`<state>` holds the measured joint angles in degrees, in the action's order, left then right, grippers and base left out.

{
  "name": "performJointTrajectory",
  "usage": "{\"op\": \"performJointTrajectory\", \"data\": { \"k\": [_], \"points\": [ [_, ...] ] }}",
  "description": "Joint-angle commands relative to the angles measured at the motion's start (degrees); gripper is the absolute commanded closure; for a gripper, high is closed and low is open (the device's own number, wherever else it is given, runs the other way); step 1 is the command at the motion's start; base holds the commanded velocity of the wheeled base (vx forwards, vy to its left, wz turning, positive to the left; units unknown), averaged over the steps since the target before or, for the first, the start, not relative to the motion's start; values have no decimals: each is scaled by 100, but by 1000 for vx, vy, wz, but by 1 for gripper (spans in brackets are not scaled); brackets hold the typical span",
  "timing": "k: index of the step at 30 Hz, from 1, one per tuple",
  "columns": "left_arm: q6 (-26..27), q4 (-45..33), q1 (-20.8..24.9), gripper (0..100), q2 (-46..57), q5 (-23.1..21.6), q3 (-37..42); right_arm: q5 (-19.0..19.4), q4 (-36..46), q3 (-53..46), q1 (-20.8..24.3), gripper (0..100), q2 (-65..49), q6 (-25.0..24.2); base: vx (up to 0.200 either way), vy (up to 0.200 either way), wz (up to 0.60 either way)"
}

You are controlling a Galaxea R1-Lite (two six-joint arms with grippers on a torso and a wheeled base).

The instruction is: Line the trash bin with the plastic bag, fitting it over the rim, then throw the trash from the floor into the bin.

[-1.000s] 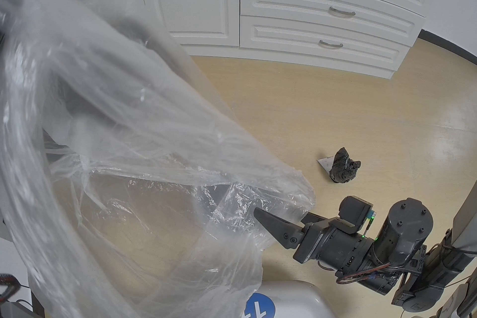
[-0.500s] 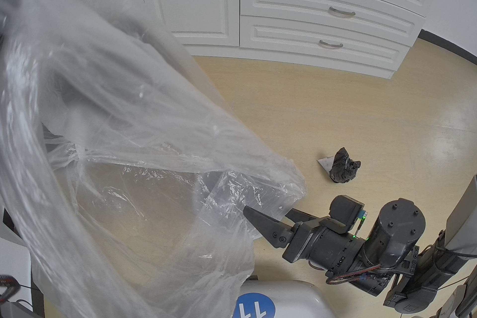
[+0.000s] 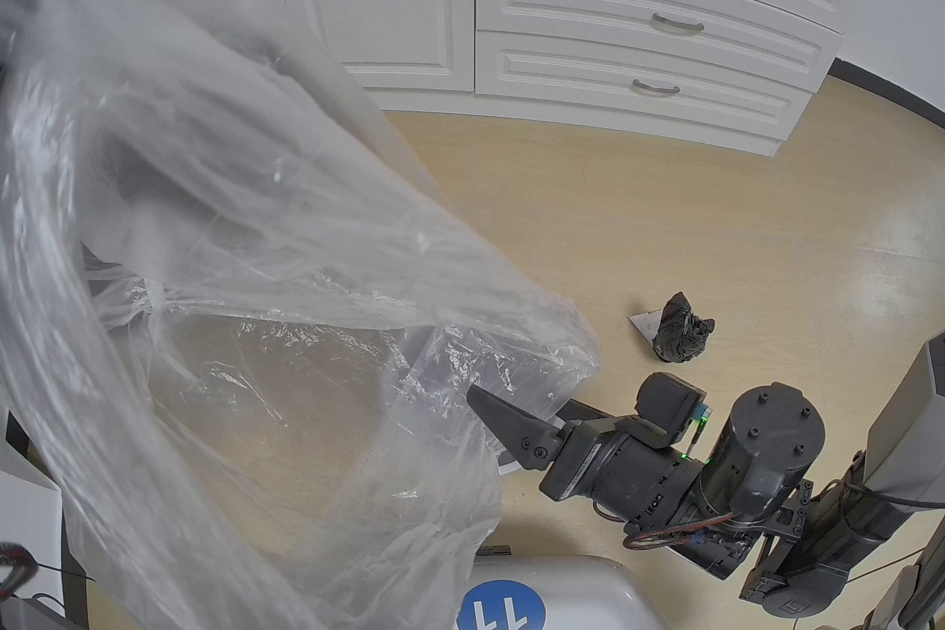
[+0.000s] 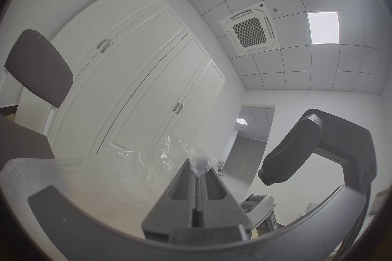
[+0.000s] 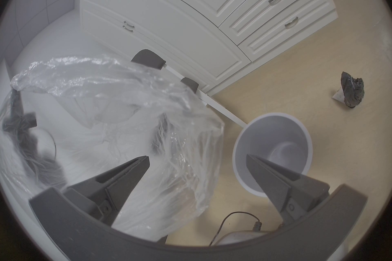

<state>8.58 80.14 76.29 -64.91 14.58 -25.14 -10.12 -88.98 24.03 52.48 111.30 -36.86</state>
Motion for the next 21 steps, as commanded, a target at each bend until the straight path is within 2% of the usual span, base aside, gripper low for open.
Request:
{"op": "performJointTrajectory", "data": {
  "k": [1,16,17,21],
  "points": [
    [3,2,0,100,-4,1,0,-43,-102,85,-1,0,67,-5,0,0,0],
    [3,2,0,100,-4,1,9,-342,-102,401,17,0,261,-23,0,0,0],
    [3,2,0,100,-4,1,9,-359,-102,392,17,100,261,-5,0,0,0],
    [3,2,0,100,-4,1,9,-377,-102,357,17,100,225,30,0,0,0]
  ]
}}
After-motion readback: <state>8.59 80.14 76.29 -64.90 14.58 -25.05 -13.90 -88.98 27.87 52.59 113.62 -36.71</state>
